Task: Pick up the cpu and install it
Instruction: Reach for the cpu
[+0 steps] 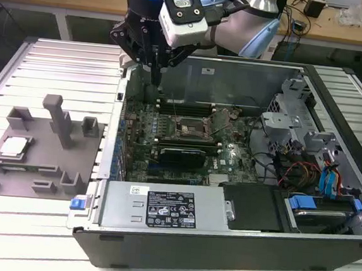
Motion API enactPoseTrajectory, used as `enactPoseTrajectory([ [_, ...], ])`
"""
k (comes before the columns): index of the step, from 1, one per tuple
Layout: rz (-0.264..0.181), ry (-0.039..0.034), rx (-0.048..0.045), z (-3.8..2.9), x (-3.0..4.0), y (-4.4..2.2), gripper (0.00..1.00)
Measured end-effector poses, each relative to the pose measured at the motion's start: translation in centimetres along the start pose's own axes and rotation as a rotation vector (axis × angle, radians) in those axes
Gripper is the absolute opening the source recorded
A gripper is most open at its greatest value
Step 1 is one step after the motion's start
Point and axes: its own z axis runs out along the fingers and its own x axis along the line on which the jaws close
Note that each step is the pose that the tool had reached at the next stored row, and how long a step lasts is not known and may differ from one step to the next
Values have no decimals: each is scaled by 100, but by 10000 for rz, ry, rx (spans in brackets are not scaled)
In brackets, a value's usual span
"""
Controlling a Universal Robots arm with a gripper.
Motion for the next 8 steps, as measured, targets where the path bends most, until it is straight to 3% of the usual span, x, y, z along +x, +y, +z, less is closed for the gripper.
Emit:
enactPoseTrajectory([
  [8, 0, 0, 0, 0, 0, 0, 11],
])
